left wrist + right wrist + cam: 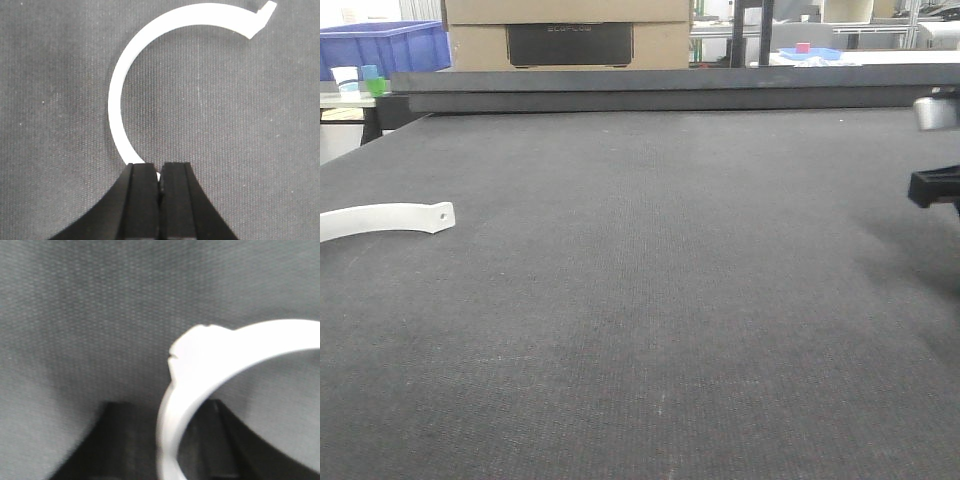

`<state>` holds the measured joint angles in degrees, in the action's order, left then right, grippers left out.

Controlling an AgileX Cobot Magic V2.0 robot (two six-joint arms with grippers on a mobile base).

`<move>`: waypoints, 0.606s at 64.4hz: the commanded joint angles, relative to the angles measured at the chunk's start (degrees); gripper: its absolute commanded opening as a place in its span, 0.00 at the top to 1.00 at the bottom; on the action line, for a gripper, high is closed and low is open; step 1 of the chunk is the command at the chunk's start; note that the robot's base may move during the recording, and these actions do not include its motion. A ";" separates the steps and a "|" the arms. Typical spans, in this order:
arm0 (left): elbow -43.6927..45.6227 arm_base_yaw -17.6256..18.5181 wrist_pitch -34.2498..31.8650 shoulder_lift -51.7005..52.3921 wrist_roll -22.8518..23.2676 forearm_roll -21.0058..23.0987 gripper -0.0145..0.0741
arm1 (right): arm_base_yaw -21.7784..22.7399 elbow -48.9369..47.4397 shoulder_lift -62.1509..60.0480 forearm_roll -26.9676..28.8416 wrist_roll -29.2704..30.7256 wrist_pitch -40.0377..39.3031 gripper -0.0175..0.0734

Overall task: Grab PVC pipe and place in blue bin
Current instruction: 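Lower both grippers onto the two ends of the white curved arc, then close both grippers on the ends of the white arc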

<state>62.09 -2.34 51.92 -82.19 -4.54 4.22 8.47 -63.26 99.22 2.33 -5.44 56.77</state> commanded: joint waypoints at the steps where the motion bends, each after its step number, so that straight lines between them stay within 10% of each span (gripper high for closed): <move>1: 0.41 0.26 0.22 0.07 0.31 0.63 0.96 | 0.41 -0.13 0.56 -0.45 -0.09 -0.31 0.71; 8: 0.51 0.26 -0.15 0.07 4.54 -0.33 0.96 | 0.41 -0.13 0.29 -0.45 -0.09 -0.04 1.00; 16: 2.17 0.26 1.36 -0.08 14.47 -6.70 0.96 | 0.41 -0.13 -1.08 -0.45 -0.21 1.20 0.99; 29: 10.36 -1.77 8.99 -7.03 14.82 -11.15 0.96 | 0.41 -0.13 -5.16 -0.45 -0.21 3.83 0.99; 39: 17.70 -4.70 13.12 -15.33 8.45 -6.36 0.96 | 0.41 -0.13 -8.53 -0.45 -0.21 4.33 0.99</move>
<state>76.81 -5.89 62.75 -94.02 7.29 -4.77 8.47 -63.40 92.76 2.49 -5.71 60.45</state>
